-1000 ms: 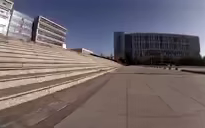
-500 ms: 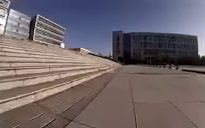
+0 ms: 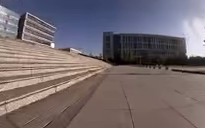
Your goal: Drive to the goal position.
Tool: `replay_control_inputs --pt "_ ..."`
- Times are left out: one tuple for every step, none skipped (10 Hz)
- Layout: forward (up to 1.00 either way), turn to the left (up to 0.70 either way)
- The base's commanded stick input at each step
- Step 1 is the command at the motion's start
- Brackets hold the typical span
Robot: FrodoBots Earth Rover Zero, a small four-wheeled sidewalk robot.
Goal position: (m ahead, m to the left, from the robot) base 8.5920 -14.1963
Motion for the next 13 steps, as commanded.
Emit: replay_control_inputs --pt "0.70 0.00" --pt "0.70 0.00" --pt "0.70 0.00" --pt "0.70 0.00" --pt "0.70 0.00" --pt "0.70 0.00" --pt "0.70 0.00" --pt "0.70 0.00" --pt "0.70 -0.20" --pt "0.70 -0.23" --pt "0.70 -0.01" --pt "0.70 0.00" --pt "0.70 0.00"
